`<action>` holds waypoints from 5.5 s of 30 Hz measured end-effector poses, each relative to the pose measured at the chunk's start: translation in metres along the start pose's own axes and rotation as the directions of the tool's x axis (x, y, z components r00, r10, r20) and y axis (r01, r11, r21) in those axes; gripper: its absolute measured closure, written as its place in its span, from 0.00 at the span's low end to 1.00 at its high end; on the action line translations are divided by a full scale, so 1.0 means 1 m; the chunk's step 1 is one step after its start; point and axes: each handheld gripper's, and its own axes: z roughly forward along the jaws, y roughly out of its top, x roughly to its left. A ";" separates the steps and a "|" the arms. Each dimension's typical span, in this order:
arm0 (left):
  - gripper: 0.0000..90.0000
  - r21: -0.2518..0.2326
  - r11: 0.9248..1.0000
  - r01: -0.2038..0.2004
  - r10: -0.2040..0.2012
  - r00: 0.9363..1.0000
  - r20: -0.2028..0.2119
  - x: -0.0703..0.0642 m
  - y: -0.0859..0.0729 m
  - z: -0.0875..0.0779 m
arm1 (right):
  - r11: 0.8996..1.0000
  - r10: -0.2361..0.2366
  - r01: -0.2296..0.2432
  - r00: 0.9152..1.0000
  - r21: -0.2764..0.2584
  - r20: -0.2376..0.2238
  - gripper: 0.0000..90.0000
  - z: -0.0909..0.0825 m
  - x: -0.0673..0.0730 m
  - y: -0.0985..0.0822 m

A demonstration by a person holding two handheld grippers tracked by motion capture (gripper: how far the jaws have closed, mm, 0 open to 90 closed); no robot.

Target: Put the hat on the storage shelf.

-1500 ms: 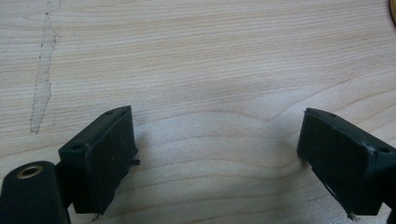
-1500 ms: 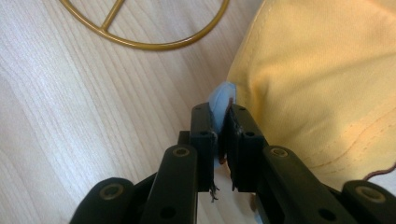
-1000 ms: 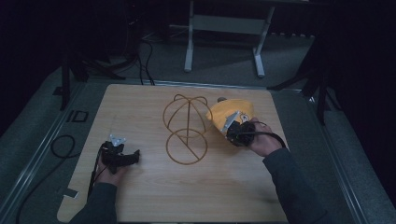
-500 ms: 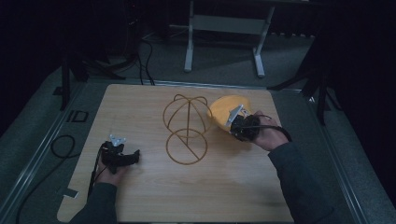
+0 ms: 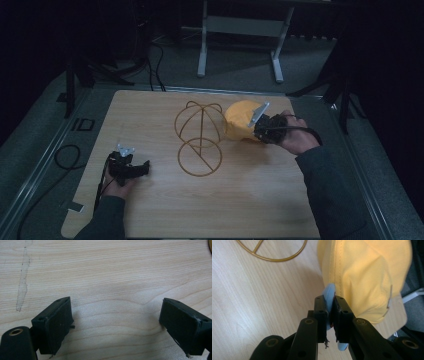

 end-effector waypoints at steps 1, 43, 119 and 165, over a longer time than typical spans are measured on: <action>0.13 0.000 1.000 0.000 0.000 1.000 0.000 0.000 0.000 0.000 | 1.000 0.001 -0.001 1.000 0.001 0.007 0.91 -0.002 -0.002 0.000; 0.13 -0.002 1.000 0.000 0.000 1.000 -0.001 0.000 0.000 0.000 | 0.999 0.029 -0.028 0.999 0.043 -0.027 0.71 0.014 -0.012 0.017; 0.13 -0.001 1.000 -0.001 0.001 1.000 -0.001 0.000 0.000 0.000 | 0.968 0.252 -0.252 0.967 0.013 -0.041 0.93 0.021 -0.044 -0.011; 0.13 0.000 1.000 0.000 0.000 1.000 0.000 0.000 0.000 0.000 | 0.935 0.307 -0.301 0.952 -0.188 0.001 0.93 -0.045 -0.065 -0.020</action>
